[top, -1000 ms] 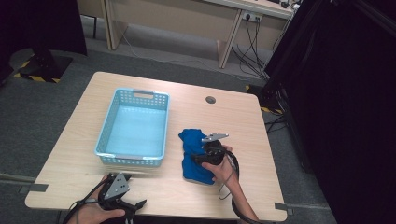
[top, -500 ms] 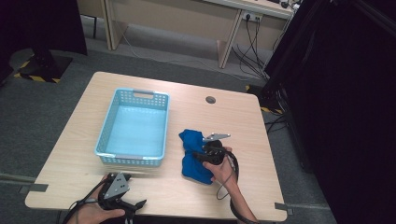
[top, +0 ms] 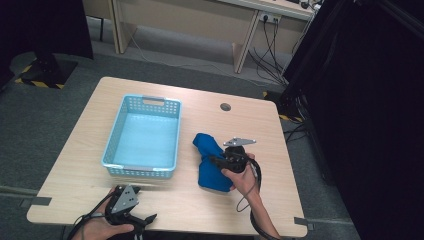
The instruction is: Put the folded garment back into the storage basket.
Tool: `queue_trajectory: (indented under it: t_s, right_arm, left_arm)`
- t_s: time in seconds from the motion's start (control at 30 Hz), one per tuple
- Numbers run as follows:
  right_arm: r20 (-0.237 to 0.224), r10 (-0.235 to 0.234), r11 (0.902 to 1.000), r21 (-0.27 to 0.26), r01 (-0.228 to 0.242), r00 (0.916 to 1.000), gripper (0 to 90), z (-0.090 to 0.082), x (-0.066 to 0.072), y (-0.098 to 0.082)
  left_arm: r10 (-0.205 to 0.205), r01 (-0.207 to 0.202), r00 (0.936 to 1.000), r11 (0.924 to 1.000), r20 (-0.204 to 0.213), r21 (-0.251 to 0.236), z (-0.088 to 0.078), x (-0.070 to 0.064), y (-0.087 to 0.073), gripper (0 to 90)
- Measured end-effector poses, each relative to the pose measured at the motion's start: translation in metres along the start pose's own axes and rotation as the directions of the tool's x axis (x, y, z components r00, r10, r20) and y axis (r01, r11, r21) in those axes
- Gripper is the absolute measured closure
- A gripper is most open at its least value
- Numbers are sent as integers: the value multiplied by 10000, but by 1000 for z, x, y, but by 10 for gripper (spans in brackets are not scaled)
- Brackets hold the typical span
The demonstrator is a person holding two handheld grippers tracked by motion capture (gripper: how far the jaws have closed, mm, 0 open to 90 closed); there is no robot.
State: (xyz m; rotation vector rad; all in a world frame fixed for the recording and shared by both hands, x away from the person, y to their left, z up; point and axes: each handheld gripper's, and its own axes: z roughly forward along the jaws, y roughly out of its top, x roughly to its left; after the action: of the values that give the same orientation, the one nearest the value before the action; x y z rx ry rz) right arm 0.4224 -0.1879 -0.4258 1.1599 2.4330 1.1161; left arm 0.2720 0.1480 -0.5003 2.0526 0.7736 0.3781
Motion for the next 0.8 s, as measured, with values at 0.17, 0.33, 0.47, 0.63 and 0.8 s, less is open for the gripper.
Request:
queue_trajectory:
  t_s: [0.17,0.33,0.47,0.63,0.8]
  right_arm:
    - [-47,106,9995,-294,-107,9999,693,-10,0,7]
    - [-87,154,9989,-434,-158,9998,693,-16,0,12]
    - [-161,302,9981,-525,-311,9994,693,-21,-2,15]
    - [-223,427,9970,-634,-440,9988,693,-26,-5,20]
    - [-204,446,9973,-570,-457,9988,693,-26,-5,26]
  left_arm:
    - [-2,2,10000,10000,-2,0,0,0,0,0]
    - [-8,8,10000,10000,-11,-4,0,0,0,0]
    - [36,-36,10000,10000,-47,24,0,-1,0,0]
    - [-13,13,10000,10000,-33,6,0,0,0,0]
    - [-13,13,10000,10000,-35,7,0,0,0,0]
